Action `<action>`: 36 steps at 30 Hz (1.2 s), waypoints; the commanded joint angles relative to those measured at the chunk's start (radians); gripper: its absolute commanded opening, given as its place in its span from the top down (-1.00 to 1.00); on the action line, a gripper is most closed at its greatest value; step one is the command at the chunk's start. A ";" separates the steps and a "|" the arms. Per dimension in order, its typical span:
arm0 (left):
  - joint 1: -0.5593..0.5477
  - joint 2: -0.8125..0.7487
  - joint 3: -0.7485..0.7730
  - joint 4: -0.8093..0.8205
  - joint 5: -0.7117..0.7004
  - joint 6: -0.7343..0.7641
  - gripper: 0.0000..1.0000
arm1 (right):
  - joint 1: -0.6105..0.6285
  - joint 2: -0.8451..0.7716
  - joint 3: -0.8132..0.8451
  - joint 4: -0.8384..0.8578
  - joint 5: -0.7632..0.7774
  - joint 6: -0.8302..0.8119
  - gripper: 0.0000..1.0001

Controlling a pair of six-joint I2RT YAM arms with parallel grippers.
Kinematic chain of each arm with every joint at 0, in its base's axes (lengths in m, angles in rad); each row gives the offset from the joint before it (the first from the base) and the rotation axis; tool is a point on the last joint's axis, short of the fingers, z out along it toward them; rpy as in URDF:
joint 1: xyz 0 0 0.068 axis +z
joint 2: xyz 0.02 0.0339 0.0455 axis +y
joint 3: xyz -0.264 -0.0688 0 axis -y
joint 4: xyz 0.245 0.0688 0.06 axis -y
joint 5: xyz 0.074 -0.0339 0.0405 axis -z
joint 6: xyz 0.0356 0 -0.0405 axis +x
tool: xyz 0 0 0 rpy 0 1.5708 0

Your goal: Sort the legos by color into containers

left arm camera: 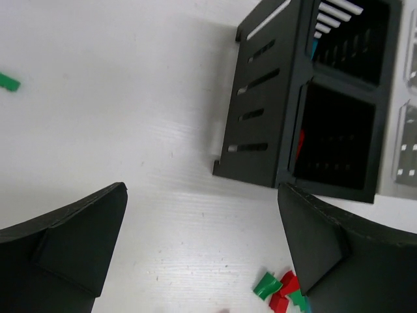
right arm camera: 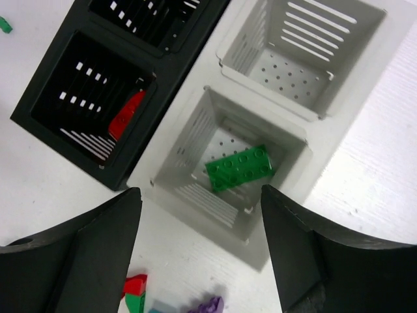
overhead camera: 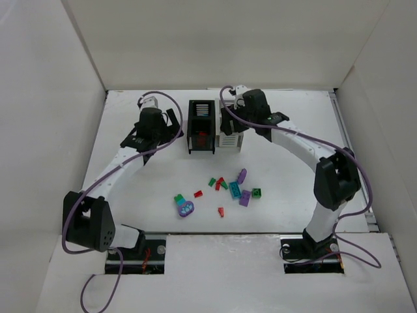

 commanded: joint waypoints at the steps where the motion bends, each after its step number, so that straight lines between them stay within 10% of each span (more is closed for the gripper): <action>1: -0.030 -0.047 -0.056 -0.014 0.016 -0.047 -1.00 | 0.006 -0.124 -0.033 0.048 0.073 0.029 -0.58; 11: -0.278 -0.082 -0.217 -0.308 -0.042 -0.293 -1.00 | -0.003 -0.289 -0.227 0.066 0.166 0.159 -0.81; 22: -0.297 -0.355 -0.427 -0.396 0.039 -0.643 -0.89 | -0.003 -0.312 -0.352 0.055 0.199 0.199 -0.82; 36: -0.297 -0.317 -0.517 -0.333 -0.008 -0.876 -0.47 | 0.048 -0.292 -0.384 0.055 0.229 0.250 -0.82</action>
